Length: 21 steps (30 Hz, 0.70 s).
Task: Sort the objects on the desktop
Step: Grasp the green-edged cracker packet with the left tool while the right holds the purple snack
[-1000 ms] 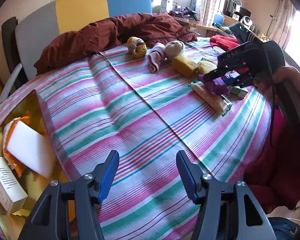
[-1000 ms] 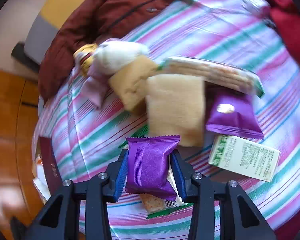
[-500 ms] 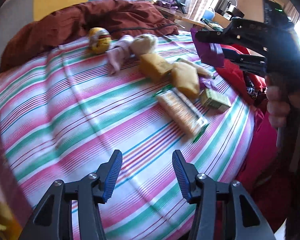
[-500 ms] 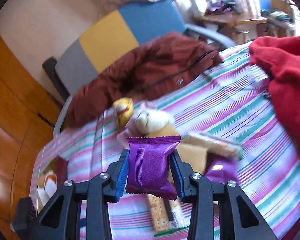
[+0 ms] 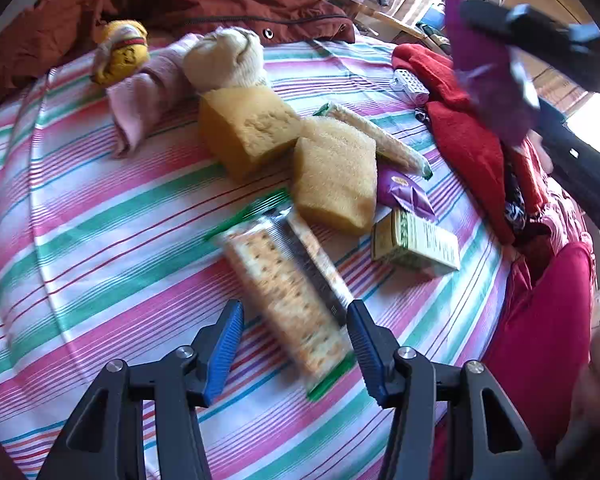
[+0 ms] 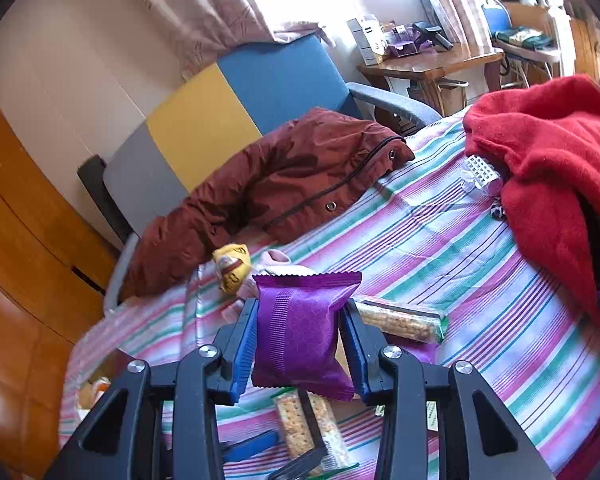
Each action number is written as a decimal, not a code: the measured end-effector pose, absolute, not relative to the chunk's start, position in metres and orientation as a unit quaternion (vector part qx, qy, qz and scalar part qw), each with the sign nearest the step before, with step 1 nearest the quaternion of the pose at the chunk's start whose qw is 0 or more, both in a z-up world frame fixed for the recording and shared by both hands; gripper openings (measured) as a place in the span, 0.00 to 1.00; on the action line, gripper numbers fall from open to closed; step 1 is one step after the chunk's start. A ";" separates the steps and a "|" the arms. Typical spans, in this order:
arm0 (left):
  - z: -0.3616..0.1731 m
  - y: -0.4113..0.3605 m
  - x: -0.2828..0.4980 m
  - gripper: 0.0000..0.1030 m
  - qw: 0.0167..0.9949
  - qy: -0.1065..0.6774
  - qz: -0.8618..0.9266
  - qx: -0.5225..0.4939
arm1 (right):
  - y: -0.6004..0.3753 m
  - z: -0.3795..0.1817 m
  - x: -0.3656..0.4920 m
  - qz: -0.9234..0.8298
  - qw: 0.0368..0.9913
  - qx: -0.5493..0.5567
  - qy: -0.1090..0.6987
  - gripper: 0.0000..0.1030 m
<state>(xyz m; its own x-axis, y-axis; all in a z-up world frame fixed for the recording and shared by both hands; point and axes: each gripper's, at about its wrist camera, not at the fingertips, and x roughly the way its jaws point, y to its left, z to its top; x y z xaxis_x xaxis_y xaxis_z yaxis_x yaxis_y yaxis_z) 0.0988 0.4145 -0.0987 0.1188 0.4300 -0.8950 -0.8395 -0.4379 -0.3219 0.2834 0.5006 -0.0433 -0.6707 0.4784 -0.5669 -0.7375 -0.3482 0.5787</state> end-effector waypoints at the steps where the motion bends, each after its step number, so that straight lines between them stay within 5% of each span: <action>1: -0.101 0.418 0.099 0.55 0.494 0.184 0.640 -0.559 | 0.501 -0.044 0.285 0.806 0.376 -0.148 0.432 0.39; 13: -0.107 0.451 0.120 0.63 0.473 0.282 0.680 -0.484 | 0.499 -0.043 0.285 0.808 0.370 -0.152 0.432 0.39; 21: -0.103 0.416 0.097 0.49 0.505 0.256 0.674 -0.474 | 0.499 -0.047 0.277 0.815 0.349 -0.171 0.430 0.39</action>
